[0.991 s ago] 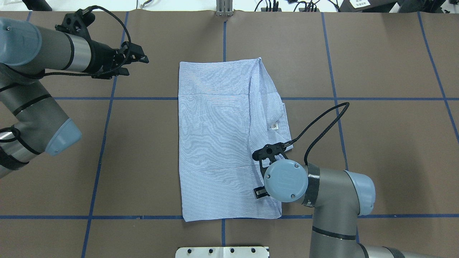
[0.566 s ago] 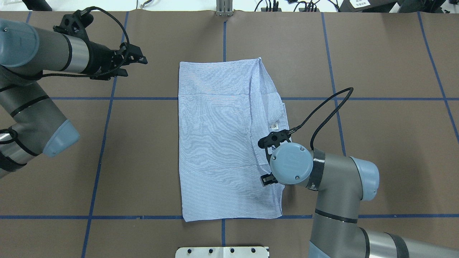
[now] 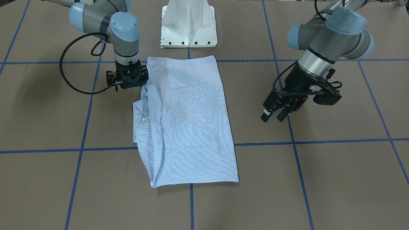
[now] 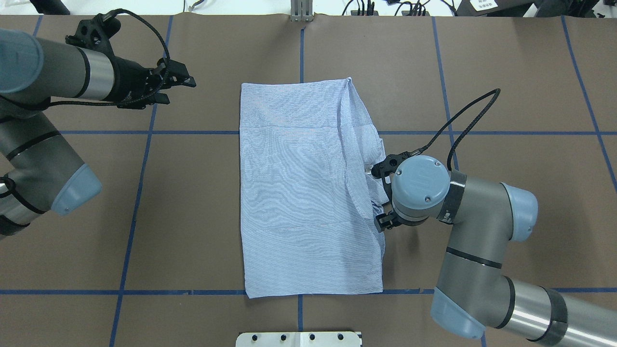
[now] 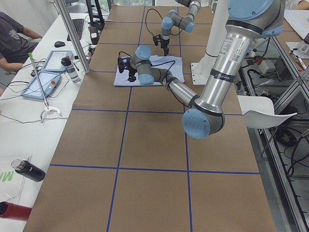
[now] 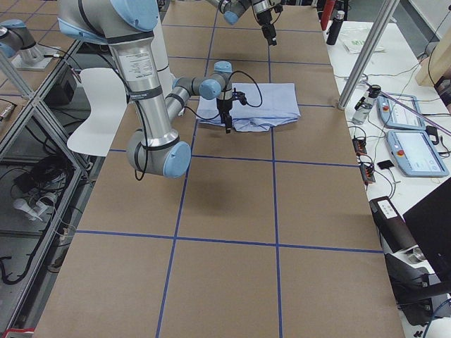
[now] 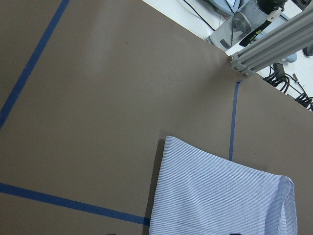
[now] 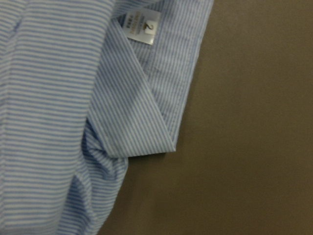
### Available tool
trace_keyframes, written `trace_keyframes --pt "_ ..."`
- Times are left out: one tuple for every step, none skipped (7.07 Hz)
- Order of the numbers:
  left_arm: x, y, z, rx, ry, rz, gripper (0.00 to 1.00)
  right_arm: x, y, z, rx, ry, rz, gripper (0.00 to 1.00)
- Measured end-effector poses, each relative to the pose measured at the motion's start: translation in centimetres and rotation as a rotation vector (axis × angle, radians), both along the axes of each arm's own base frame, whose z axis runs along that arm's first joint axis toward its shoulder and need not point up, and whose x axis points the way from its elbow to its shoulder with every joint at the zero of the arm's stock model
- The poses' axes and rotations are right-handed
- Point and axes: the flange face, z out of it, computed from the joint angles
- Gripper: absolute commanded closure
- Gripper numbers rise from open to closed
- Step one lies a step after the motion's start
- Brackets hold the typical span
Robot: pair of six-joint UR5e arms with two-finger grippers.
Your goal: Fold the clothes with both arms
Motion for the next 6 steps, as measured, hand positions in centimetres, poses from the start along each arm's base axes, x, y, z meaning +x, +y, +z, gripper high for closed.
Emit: trace_keyframes --pt "-0.1 0.1 -0.2 -0.004 -0.003 0.000 0.18 1.0 0.1 -0.5 0.000 -0.015 0.000 0.00" --pt "-0.1 0.1 -0.3 -0.008 -0.008 0.001 0.18 1.6 0.4 -1.4 0.001 -0.036 0.001 0.00" --pt "-0.1 0.1 -0.4 -0.010 -0.010 0.001 0.19 1.0 0.1 -2.6 0.002 -0.052 0.007 0.00" --pt "-0.3 0.2 -0.5 -0.007 -0.009 0.000 0.19 -0.2 -0.9 -4.0 0.006 -0.066 0.015 0.00" --pt "-0.8 0.5 -0.5 -0.004 -0.010 0.000 0.19 -1.3 -1.9 -5.4 0.010 -0.078 0.024 0.00" --pt "-1.3 1.0 0.0 -0.007 -0.015 0.002 0.19 -2.5 -3.0 -6.7 0.013 -0.087 0.032 0.00"
